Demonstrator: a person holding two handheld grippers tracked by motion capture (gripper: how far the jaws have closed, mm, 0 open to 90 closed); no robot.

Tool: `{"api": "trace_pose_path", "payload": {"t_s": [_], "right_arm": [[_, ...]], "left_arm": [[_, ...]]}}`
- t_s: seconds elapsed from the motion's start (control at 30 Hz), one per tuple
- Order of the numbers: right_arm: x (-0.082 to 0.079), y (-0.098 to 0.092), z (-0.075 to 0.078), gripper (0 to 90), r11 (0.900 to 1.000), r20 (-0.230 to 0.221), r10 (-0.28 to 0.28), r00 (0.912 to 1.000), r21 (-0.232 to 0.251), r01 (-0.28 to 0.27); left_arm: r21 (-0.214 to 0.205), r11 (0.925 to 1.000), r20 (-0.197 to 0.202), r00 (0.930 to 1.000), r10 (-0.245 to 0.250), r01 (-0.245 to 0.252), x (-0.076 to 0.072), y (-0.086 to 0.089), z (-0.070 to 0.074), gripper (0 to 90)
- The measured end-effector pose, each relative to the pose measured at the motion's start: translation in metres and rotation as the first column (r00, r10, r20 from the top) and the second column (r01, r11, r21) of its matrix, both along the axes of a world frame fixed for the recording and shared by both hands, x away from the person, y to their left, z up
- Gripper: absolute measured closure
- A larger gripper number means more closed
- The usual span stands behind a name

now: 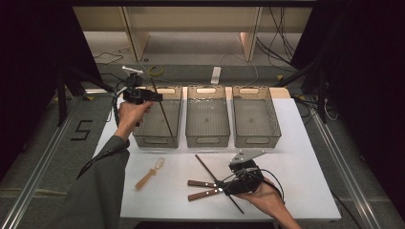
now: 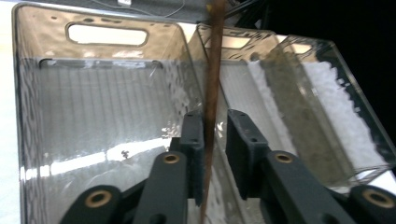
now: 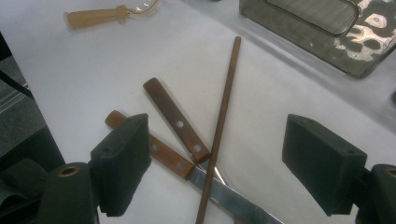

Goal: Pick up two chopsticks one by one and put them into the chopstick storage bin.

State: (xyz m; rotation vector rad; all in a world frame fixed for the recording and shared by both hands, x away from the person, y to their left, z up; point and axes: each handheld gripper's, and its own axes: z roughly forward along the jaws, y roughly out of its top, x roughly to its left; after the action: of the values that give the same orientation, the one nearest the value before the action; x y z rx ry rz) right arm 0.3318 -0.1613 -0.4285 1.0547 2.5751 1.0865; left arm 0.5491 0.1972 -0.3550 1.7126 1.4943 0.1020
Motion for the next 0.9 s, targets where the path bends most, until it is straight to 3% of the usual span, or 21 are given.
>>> {"api": "trace_pose_path", "payload": {"t_s": [0.07,0.17,0.27,0.37,0.47,0.53,0.67,0.73,0.9], "right_arm": [[0.000,-0.001,0.000,24.0,1.0000,0.002,0.000,1.0000,0.001,0.000],[0.001,-0.001,0.000,24.0,1.0000,0.002,-0.001,1.0000,0.000,0.001],[0.001,-0.001,0.000,24.1,1.0000,0.002,-0.001,1.0000,0.000,0.001],[0.001,-0.001,0.000,24.1,1.0000,0.000,-0.003,1.0000,0.000,0.003],[0.001,-0.002,0.000,24.1,1.0000,0.003,-0.004,1.0000,-0.001,0.004],[0.001,-0.002,0.001,24.1,0.9999,-0.001,-0.015,0.9999,0.000,0.015],[0.001,-0.003,0.001,24.9,0.9997,-0.009,-0.016,0.9998,-0.018,0.016],[0.001,-0.003,0.000,26.4,0.9995,-0.007,-0.019,0.9998,-0.026,0.019],[0.005,-0.002,-0.004,32.5,0.9982,-0.038,-0.031,0.9988,-0.052,0.029]], "left_arm": [[0.004,1.0000,-0.003,1.0000,0.001,-0.001,0.000,-0.002,-0.002,72.5],[0.053,0.9985,0.002,1.0000,0.009,-0.009,0.000,-0.004,-0.001,67.6],[0.031,0.9992,0.003,0.9997,0.025,-0.025,-0.003,-0.002,0.001,62.6],[0.017,0.9998,0.022,0.9997,0.010,-0.010,-0.010,-0.005,0.005,52.6],[0.033,0.9991,0.033,0.9991,-0.027,0.026,-0.022,-0.012,0.014,37.8],[0.031,0.9987,0.063,0.9970,-0.043,0.042,-0.032,-0.015,0.020,31.0],[-0.025,0.9968,0.124,0.9896,-0.073,0.076,-0.056,-0.015,0.028,22.9],[-0.076,0.9908,0.148,0.9839,-0.100,0.112,-0.070,-0.013,0.028,21.7],[-0.099,0.9824,0.196,0.9711,-0.137,0.158,-0.102,-0.014,0.024,20.3]]}}
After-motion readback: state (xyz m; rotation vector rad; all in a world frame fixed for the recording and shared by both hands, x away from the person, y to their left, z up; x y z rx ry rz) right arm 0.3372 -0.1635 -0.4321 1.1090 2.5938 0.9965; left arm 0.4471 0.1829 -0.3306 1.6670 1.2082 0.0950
